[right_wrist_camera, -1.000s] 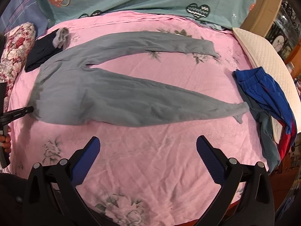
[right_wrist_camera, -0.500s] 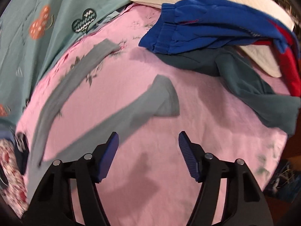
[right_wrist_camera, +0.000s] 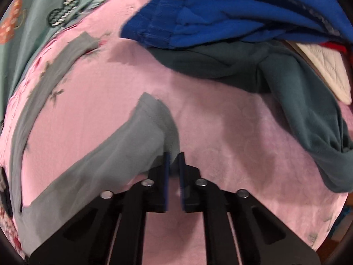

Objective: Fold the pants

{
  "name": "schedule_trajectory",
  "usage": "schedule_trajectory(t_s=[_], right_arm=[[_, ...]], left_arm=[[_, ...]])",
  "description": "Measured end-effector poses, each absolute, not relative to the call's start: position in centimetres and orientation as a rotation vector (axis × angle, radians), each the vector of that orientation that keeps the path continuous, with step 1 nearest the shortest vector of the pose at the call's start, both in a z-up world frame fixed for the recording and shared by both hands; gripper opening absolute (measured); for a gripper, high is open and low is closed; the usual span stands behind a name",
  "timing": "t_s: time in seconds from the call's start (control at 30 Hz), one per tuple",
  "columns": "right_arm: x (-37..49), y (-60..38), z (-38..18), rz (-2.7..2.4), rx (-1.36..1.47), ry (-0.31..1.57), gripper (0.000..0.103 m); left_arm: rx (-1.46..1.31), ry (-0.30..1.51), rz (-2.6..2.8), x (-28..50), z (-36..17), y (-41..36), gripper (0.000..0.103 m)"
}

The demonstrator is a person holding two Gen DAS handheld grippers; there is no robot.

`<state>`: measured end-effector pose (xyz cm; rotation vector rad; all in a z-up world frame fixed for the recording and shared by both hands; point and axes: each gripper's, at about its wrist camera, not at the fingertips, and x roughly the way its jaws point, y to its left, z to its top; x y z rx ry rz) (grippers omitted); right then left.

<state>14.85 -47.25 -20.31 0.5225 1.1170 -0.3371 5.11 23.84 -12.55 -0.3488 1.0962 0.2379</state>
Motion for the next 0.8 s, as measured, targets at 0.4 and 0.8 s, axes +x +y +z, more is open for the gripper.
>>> schedule_trajectory(t_s=[0.4,0.8], right_arm=[[8.1,-49.3,-15.3,-0.326,0.394,1.203,0.006],[13.8,-43.1,-13.2,-0.454,0.004,1.254,0.049]], left_arm=[[-0.333,1.101,0.213,2.0,-10.1,25.1,0.020],[-0.277,1.164,0.378,0.1,-9.9,29.5,0.072]])
